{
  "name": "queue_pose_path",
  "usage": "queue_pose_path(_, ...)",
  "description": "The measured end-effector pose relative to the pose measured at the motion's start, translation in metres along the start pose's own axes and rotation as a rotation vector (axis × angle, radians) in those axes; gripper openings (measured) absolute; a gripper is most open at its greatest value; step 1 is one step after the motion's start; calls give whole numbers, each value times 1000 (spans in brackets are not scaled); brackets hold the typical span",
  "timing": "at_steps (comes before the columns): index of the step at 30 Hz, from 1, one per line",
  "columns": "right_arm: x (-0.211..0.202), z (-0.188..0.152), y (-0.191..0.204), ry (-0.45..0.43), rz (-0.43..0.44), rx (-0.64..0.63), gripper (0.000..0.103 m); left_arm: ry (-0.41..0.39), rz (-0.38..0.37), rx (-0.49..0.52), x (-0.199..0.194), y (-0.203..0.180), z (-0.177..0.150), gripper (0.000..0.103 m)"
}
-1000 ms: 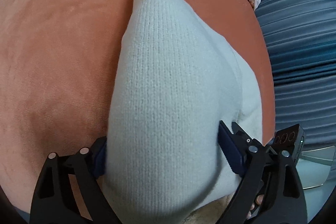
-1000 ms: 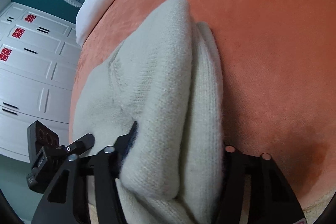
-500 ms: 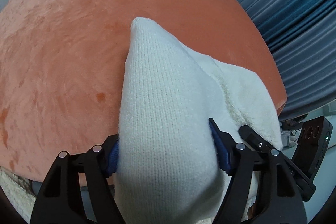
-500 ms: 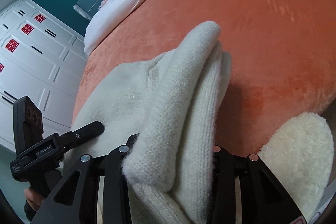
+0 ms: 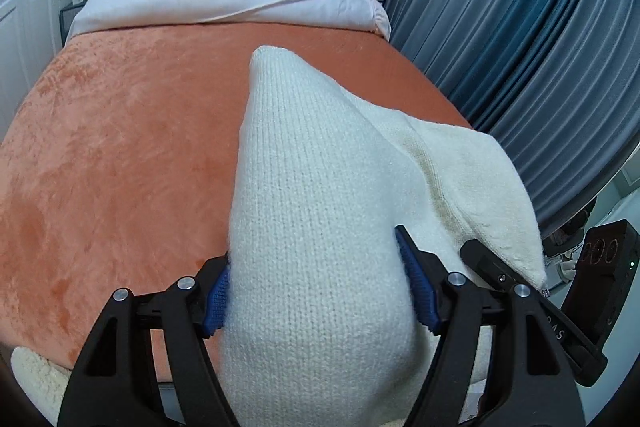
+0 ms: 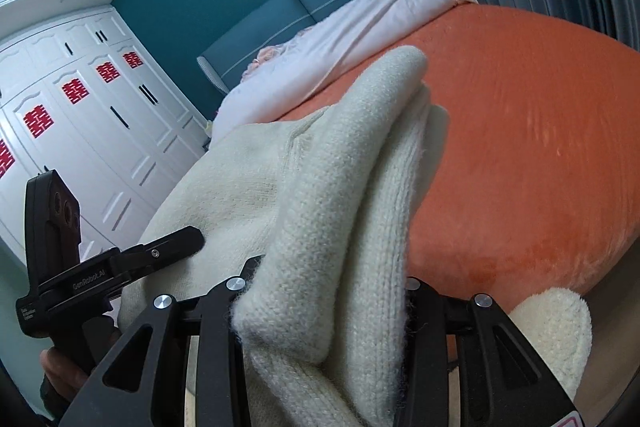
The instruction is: Fold small clothes
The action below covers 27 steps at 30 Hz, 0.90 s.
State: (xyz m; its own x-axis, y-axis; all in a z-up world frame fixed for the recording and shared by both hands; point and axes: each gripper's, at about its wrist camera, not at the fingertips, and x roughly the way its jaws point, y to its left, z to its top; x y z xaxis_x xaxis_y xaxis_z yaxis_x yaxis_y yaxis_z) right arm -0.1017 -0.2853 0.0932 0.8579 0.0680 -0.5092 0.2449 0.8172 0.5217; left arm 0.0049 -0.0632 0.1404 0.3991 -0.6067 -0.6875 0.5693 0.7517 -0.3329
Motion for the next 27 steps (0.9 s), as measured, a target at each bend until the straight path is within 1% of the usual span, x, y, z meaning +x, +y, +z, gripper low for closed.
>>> queue_pose_path(5, -18, 21, 29, -84, 39, -77, 35, -101, -8, 22, -37, -4, 18, 69)
queue_pose_path(11, -40, 46, 65, -182, 91, -167, 35, -230, 2, 72, -83, -9, 39, 69)
queue_pose_path(15, -56, 65, 96, -259, 132, -243, 35, -325, -14, 74, -119, -3, 55, 69)
queue_pose_path(19, -64, 80, 128, -324, 196, -296, 35, -434, -2, 97, -156, 5, 67, 68)
queue_pose_path(23, -61, 92, 157, -345, 273, -319, 36, -510, 14, 100, -186, 23, 77, 68)
queue_pose_path(25, -49, 97, 167, -335, 309, -319, 36, -525, 22, 89, -189, 39, 81, 68)
queue_pose_path(27, -33, 97, 173, -310, 330, -311, 36, -514, 26, 63, -181, 58, 82, 69)
